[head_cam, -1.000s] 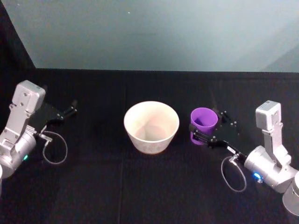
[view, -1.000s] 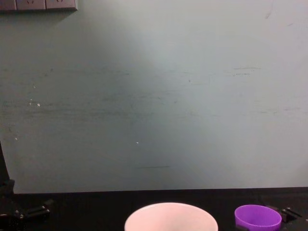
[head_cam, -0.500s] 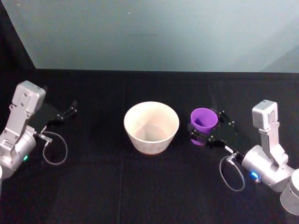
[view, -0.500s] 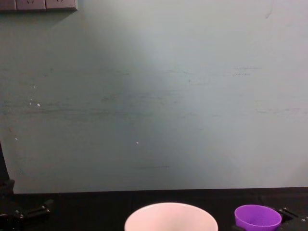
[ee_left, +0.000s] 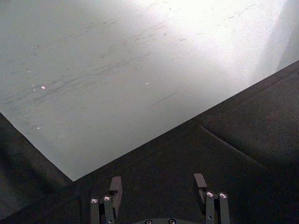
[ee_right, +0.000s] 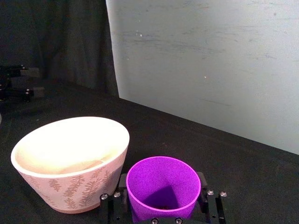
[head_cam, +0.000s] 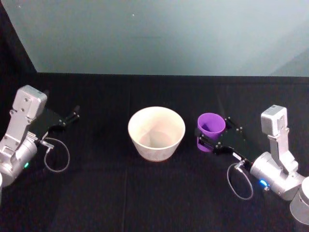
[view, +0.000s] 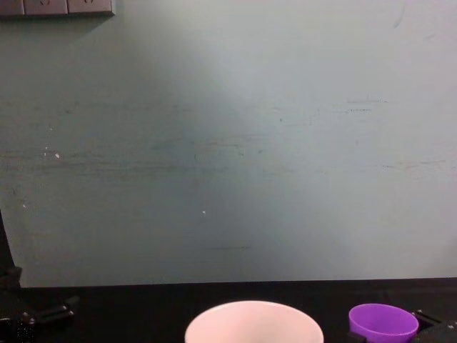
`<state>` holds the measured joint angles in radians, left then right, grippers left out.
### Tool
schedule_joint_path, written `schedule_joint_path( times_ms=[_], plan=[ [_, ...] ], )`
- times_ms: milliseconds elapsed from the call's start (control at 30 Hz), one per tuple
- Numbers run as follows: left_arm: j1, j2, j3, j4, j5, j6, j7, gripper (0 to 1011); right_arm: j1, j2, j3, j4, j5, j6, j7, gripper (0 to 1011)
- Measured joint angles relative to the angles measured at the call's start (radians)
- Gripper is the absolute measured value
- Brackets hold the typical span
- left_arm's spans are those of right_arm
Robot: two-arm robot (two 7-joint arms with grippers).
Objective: Pick up the cup and pour the mung beans from the cup into the bowl.
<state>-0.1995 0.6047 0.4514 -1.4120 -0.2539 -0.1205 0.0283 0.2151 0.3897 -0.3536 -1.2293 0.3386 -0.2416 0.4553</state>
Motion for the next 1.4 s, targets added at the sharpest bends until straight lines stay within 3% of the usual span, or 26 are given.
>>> schedule_joint_path(
  times_ms=[133,500,733,933,1167,1400],
  plan=[
    [0.000,0.000,0.000,0.000,0.000,0.000,0.000,1000,0.000,0.000,0.000,0.000,0.000,0.000,0.000,796],
    [0.000,0.000,0.000,0.000,0.000,0.000,0.000,1000,-0.001,0.001,0.000,-0.001,0.001,-0.001,0.000,741],
    [0.000,0.000,0.000,0.000,0.000,0.000,0.000,1000,-0.027,0.021,0.014,-0.076,-0.047,0.004,-0.027,731],
    [0.000,0.000,0.000,0.000,0.000,0.000,0.000,1000,-0.059,0.057,0.057,-0.208,-0.056,0.081,-0.042,731],
    [0.000,0.000,0.000,0.000,0.000,0.000,0.000,1000,-0.088,0.103,0.113,-0.368,-0.023,0.210,-0.042,731],
    [0.000,0.000,0.000,0.000,0.000,0.000,0.000,1000,-0.098,0.130,0.142,-0.466,0.003,0.301,-0.052,731]
  ],
)
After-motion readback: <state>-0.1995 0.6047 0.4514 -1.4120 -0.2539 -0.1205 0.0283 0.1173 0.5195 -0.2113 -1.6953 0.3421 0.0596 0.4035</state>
